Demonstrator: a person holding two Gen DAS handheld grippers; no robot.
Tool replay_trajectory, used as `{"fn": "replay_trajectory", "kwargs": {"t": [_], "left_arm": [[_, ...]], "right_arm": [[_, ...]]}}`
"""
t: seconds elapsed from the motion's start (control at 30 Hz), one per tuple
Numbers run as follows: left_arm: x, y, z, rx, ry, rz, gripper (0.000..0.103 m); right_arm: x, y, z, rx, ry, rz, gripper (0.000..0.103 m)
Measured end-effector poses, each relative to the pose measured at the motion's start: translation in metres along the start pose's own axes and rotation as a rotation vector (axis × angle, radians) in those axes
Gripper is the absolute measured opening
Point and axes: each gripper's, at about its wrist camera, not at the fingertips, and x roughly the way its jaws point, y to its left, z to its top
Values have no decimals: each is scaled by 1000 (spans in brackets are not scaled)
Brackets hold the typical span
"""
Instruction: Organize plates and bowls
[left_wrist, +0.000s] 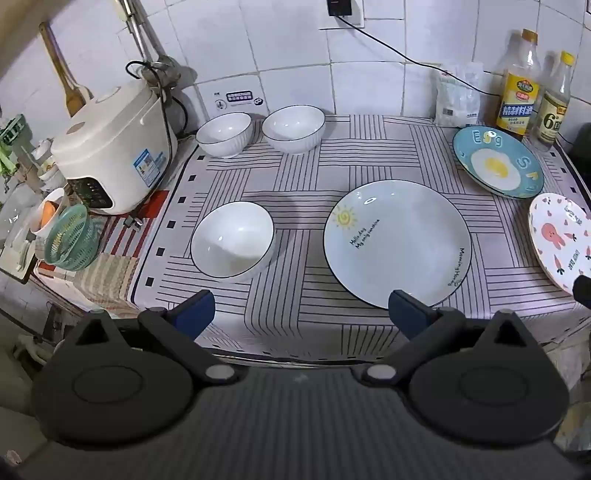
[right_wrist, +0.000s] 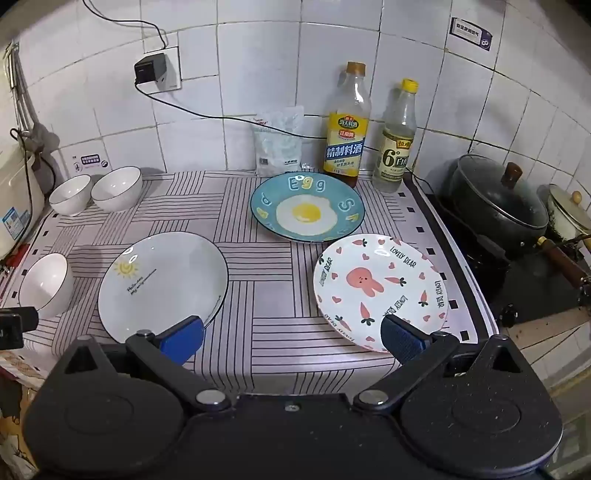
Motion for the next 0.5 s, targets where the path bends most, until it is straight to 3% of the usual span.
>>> {"fn": "replay_trajectory", "kwargs": {"t": [0.07,0.13,0.5], "left_arm": [[6,-3,-3,4,49,17,99],[10,-1,-2,-15,86,-13,99],[7,-5,4,-14,69,-22,98]], "right_arm": [[1,-2,2,-6,-8,-4,103],[1,-3,5,-18,-20,-6,103],[-13,-2,-3,-19,-15,-15,103]]}}
